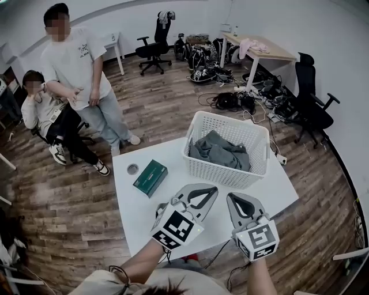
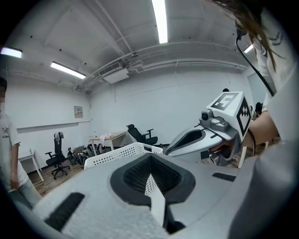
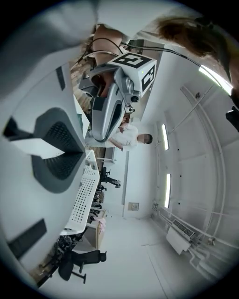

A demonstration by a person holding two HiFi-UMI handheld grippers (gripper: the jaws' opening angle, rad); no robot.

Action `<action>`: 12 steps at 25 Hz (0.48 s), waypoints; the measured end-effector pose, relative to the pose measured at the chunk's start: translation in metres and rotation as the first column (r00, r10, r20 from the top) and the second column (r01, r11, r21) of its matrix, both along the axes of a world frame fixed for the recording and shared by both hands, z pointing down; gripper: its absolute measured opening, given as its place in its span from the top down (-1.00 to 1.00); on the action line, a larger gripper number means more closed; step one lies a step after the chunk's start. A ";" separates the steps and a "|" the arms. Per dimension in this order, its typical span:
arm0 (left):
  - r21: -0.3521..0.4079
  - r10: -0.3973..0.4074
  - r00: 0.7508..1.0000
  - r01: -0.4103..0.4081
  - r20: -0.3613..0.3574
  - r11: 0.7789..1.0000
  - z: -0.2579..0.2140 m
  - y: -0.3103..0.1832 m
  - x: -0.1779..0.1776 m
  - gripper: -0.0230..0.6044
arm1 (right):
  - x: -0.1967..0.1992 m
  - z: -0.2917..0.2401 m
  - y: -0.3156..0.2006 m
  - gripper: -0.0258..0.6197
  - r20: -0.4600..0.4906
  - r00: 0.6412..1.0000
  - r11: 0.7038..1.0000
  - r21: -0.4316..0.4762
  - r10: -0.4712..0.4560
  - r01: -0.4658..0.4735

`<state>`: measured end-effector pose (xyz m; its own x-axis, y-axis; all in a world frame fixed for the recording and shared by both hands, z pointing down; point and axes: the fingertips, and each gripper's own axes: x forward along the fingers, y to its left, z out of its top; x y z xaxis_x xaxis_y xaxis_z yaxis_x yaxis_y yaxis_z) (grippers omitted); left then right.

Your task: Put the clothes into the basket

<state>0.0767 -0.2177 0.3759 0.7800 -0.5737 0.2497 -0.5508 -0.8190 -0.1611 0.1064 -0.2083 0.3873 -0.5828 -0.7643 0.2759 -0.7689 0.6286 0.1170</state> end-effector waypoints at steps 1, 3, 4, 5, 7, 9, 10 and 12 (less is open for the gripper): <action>-0.004 -0.002 1.000 0.002 -0.002 1.000 0.002 0.008 -0.002 0.89 | -0.001 0.001 0.008 0.88 0.000 1.000 1.000 -0.002 0.002 -0.002; -0.009 -0.003 1.000 0.003 -0.018 1.000 0.000 0.022 -0.004 0.89 | -0.005 0.001 0.021 0.88 0.006 1.000 1.000 -0.004 0.004 -0.004; -0.009 -0.005 1.000 0.005 -0.024 1.000 -0.001 0.028 -0.006 0.89 | -0.008 -0.001 0.026 0.88 0.008 1.000 1.000 -0.001 0.002 -0.002; -0.011 -0.006 1.000 0.006 -0.027 1.000 -0.001 0.032 -0.007 0.89 | -0.010 -0.004 0.030 0.88 0.009 1.000 1.000 0.004 -0.001 0.001; -0.008 -0.004 1.000 0.004 -0.029 1.000 -0.003 0.039 -0.009 0.89 | -0.013 -0.009 0.037 0.88 0.010 1.000 1.000 0.014 -0.004 0.003; -0.002 -0.005 1.000 0.005 -0.030 1.000 -0.006 0.045 -0.010 0.89 | -0.014 -0.012 0.043 0.88 0.014 1.000 1.000 0.017 0.000 0.000; 0.001 -0.007 0.999 0.008 -0.033 1.000 -0.008 0.048 -0.011 0.89 | -0.015 -0.013 0.047 0.88 0.018 1.000 1.000 0.018 0.001 -0.001; 0.008 -0.010 0.999 0.010 -0.036 1.000 -0.010 0.056 -0.014 0.89 | -0.019 -0.015 0.055 0.88 0.017 1.000 1.000 0.026 -0.003 0.002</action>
<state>0.0631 -0.1621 0.3657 0.7829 -0.5832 0.2169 -0.5643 -0.8123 -0.1474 0.0871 -0.1529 0.3718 -0.5892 -0.7697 0.2459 -0.7694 0.6274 0.1201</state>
